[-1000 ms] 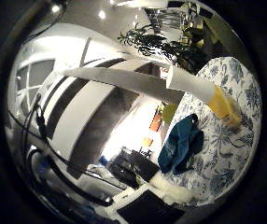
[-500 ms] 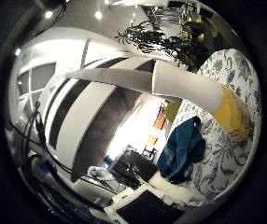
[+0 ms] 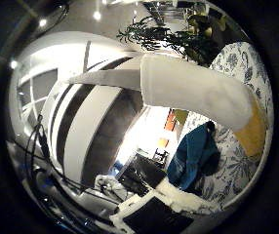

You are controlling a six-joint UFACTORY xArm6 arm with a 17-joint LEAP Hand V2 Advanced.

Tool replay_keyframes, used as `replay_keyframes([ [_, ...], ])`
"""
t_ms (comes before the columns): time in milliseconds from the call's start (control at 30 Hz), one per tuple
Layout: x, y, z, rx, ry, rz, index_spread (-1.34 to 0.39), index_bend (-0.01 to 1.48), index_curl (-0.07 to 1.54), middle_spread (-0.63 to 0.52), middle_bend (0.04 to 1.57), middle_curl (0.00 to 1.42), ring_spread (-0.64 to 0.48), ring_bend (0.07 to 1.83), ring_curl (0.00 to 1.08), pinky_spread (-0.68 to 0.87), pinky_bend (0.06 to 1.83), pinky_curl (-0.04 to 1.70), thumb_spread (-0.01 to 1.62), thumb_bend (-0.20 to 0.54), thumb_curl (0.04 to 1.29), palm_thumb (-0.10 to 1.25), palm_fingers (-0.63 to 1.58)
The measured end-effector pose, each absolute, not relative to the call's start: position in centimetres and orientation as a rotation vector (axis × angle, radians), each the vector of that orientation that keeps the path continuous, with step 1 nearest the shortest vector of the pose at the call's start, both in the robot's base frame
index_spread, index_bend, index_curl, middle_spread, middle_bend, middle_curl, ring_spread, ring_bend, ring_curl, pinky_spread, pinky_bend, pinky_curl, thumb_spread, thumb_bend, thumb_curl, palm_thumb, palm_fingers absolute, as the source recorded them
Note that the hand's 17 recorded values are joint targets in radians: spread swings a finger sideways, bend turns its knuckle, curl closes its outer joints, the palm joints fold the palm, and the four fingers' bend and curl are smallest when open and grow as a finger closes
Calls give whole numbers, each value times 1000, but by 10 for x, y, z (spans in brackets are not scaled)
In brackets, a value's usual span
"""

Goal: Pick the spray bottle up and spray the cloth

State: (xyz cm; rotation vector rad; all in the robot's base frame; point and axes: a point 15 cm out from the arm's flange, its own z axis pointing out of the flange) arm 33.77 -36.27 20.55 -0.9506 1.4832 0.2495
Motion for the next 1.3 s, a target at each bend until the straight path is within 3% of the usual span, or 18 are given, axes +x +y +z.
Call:
replay_keyframes([
  [367, 364, -346, 189, -986, 1506, 290, -105, 149, 257, 198, 291, 328, 223, 413, 255, 378, 464, 293, 921, -30, 316, 531, 107],
  [533, 379, -346, 176, -1012, 1562, 280, -97, 152, 257, 165, 334, 340, 214, 465, 265, 361, 461, 287, 926, -18, 331, 619, 208],
  [600, 388, -343, 171, -1033, 1582, 281, -105, 157, 262, 118, 372, 351, 188, 542, 280, 327, 462, 278, 922, -18, 343, 676, 337],
  [700, 397, -335, 175, -1048, 1580, 296, -139, 168, 266, 43, 469, 381, 62, 676, 308, 196, 519, 268, 924, -15, 354, 739, 597],
  [767, 400, -332, 178, -1059, 1578, 297, -196, 194, 294, -35, 575, 431, -52, 812, 362, 28, 631, 290, 919, -13, 374, 803, 855],
  [833, 402, -330, 182, -1069, 1574, 294, -236, 217, 321, -79, 638, 462, -108, 851, 384, -93, 683, 297, 916, -17, 387, 832, 954],
  [1000, 415, -318, 195, -1110, 1557, 297, -294, 523, 506, -117, 876, 566, -155, 1014, 476, -323, 901, 391, 898, -19, 422, 914, 1327],
  [1167, 419, -316, 211, -1137, 1549, 272, -229, 875, 660, -85, 1071, 609, -145, 1200, 538, -301, 1096, 507, 876, -15, 471, 991, 1359],
  [1300, 420, -319, 232, -1154, 1539, 227, -197, 1020, 707, -72, 1195, 629, -150, 1312, 571, -252, 1210, 596, 871, -16, 499, 1026, 1295],
])
